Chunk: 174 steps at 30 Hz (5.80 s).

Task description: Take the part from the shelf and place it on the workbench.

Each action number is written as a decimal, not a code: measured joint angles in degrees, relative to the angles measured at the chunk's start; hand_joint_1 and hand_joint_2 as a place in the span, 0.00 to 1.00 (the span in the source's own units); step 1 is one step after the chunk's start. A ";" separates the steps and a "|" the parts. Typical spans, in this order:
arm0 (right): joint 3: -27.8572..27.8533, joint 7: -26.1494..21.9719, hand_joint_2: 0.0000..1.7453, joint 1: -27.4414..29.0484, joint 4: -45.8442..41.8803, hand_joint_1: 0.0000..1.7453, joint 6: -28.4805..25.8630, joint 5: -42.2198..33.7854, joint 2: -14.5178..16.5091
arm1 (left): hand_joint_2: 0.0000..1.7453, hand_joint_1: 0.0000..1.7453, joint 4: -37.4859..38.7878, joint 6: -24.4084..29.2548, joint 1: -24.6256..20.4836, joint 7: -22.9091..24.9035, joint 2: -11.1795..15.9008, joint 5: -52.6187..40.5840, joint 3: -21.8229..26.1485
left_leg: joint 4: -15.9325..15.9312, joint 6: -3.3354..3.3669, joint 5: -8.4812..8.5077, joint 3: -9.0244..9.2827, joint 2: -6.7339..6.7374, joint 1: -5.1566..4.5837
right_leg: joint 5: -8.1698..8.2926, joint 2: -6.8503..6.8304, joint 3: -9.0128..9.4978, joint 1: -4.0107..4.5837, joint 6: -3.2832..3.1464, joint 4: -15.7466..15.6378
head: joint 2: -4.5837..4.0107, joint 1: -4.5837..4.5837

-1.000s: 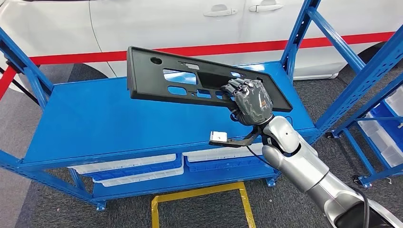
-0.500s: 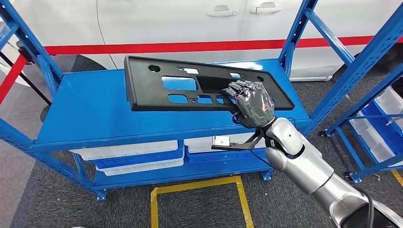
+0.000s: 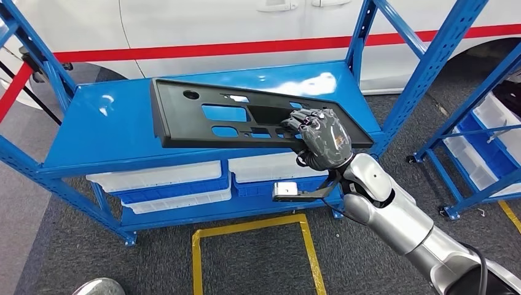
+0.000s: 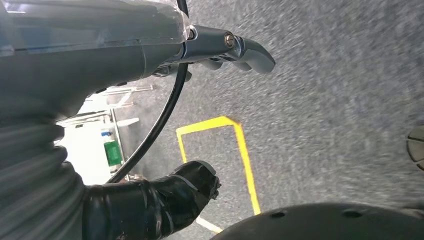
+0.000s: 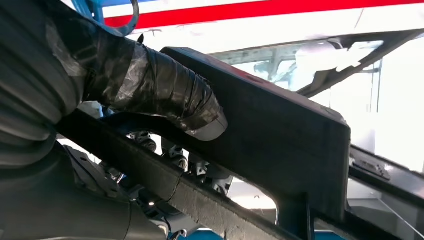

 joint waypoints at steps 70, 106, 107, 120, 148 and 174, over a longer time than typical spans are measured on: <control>5.58 3.60 1.00 -8.52 3.63 1.00 6.94 -4.73 2.62 | 1.00 0.00 0.07 -0.37 -0.08 -0.20 0.67 0.51 1.31 | -3.87 1.45 -0.21 10.98 -3.49 -0.28 | 6.17 4.30 -7.57 0.70 0.11 0.51 | 0.02 0.21; 7.63 5.16 1.00 -11.01 5.62 1.00 8.05 -5.11 3.63 | 1.00 0.00 0.05 -0.92 0.25 -1.52 0.82 0.33 1.40 | -7.40 1.07 2.13 8.23 -1.59 1.00 | 0.81 4.82 -4.19 0.61 1.71 1.97 | 0.01 0.17; 7.62 5.16 1.00 -11.04 5.65 1.00 8.05 -5.11 3.60 | 1.00 0.00 0.05 -0.89 0.27 -1.51 0.84 0.30 1.40 | -7.61 1.38 2.26 8.27 -0.97 1.02 | -0.47 3.53 -5.22 0.61 1.94 4.13 | 0.01 0.22; 7.36 6.15 1.00 -10.65 5.77 1.00 8.04 -4.63 3.38 | 1.00 0.00 0.07 -0.40 0.22 -1.31 0.78 0.23 1.40 | -7.73 1.01 1.34 8.77 6.05 -0.18 | 1.74 -1.97 -2.53 2.54 -0.22 -0.40 | 0.01 0.25; 11.50 15.72 1.00 -9.65 7.24 1.00 -1.33 17.59 1.91 | 1.00 0.00 0.07 -0.91 0.21 -1.12 2.37 -0.18 2.09 | -6.78 2.31 2.84 6.51 5.01 -0.24 | 1.21 -4.08 -2.54 2.57 0.40 0.36 | 0.03 0.39; 12.64 18.84 1.00 -11.30 12.22 1.00 -1.91 26.80 6.62 | 1.00 0.00 0.07 -2.32 0.22 -0.18 4.67 0.19 2.05 | -6.41 2.55 3.41 5.53 2.62 0.45 | -3.56 0.56 -10.35 0.77 1.81 14.66 | 0.03 0.56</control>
